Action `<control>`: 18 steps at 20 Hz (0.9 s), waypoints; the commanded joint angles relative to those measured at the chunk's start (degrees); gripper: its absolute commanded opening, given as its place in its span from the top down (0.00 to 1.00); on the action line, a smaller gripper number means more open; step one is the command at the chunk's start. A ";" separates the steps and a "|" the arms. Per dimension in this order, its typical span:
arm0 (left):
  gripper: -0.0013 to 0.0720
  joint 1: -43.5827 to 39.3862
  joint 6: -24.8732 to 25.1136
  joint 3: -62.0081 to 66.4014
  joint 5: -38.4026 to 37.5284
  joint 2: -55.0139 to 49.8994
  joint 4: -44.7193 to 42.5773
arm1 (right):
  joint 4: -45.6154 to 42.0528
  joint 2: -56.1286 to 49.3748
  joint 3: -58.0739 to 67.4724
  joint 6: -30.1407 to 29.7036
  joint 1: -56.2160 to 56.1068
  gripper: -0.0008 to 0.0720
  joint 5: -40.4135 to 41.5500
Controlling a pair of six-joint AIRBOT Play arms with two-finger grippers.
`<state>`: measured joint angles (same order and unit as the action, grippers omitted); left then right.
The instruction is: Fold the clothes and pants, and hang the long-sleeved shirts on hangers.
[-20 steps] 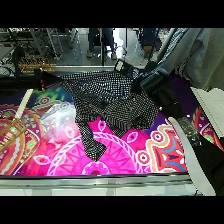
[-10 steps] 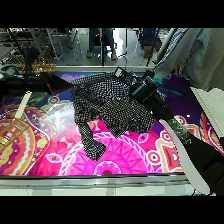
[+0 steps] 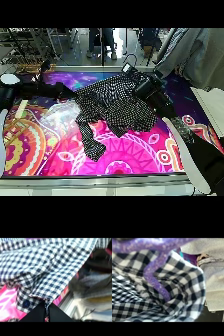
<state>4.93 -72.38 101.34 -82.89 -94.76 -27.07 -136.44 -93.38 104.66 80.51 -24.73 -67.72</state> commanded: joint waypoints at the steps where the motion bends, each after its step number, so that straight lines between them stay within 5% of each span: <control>1: 0.96 -0.83 -1.77 -0.02 2.08 -0.39 12.41 | -0.79 -0.13 0.44 0.50 -0.02 0.96 -0.15; 7: 0.96 -8.04 -1.73 -0.02 0.42 -0.39 30.86 | -1.36 -2.19 0.44 3.96 0.04 0.96 -0.81; 10: 0.94 -11.69 2.73 -0.02 3.72 -0.39 37.88 | -1.25 -3.54 0.39 3.96 0.04 0.96 -3.26; 14: 0.96 -13.22 5.03 -0.02 8.81 -0.42 38.16 | -0.90 -3.74 0.44 4.48 0.04 0.96 -3.54; 16: 0.75 -13.05 5.92 -0.02 8.72 -0.48 34.88 | 1.68 -3.37 0.44 4.74 0.04 0.96 -3.37; 18: 0.80 -12.87 5.27 -0.04 8.48 -0.48 28.48 | 4.61 -2.62 0.46 4.70 0.04 0.96 -3.41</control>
<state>-7.75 -67.72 101.34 -75.29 -95.20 6.96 -135.52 -96.62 105.06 85.03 -24.62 -71.05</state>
